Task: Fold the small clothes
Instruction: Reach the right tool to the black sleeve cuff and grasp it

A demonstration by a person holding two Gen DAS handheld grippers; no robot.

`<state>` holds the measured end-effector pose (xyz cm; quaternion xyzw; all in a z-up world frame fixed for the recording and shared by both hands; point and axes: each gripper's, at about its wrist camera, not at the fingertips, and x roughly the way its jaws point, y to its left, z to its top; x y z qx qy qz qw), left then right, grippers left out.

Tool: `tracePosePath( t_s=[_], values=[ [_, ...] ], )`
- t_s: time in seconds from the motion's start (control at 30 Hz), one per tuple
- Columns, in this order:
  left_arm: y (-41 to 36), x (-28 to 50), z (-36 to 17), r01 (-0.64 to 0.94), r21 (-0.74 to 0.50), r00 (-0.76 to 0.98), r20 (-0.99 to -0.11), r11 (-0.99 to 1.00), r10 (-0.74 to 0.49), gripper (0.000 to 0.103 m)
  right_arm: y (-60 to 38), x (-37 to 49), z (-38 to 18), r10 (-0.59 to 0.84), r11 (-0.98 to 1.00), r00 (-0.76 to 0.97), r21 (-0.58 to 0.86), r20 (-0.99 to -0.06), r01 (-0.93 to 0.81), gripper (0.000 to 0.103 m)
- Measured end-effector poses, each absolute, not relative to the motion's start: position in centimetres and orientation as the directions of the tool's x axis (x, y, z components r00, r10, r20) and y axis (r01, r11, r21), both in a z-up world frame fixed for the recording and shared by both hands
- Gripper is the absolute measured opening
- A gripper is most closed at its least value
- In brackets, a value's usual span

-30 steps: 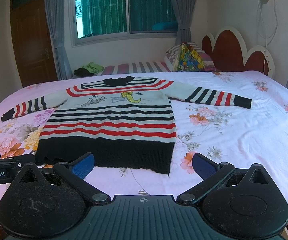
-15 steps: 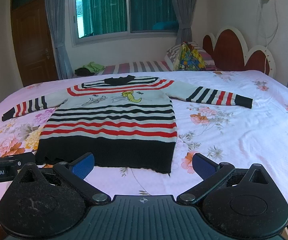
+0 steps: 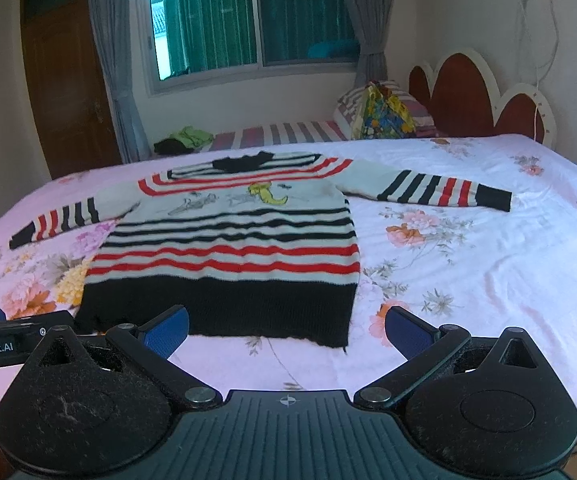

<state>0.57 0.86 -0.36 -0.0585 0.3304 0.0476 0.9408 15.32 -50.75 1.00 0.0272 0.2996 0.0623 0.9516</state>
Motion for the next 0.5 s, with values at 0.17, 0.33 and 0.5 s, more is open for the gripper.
tracePosePath(
  t_s=[0.17, 0.33, 0.5],
  values=[
    [0.2, 2.9, -0.9, -0.081, -0.051, 0.735, -0.678, 0.995, 0.025, 0.102, -52.6, 16.3, 1.5, 0.095, 0.994, 0.838, 0.097, -0.537, -0.051, 0.103],
    [0.1, 4.8, -1.0, -0.014, -0.139, 0.759, -0.647, 0.99, -0.08, 0.102, -56.0, 18.4, 1.8, 0.066, 0.99, 0.84, 0.138, -0.538, 0.011, 0.103],
    [-0.5, 8.4, -1.4, -0.007, -0.097, 0.783, -0.62, 0.995, -0.055, 0.102, -59.6, 21.8, 1.3, 0.101, 0.974, 0.816, 0.223, -0.57, 0.035, 0.103]
  ],
)
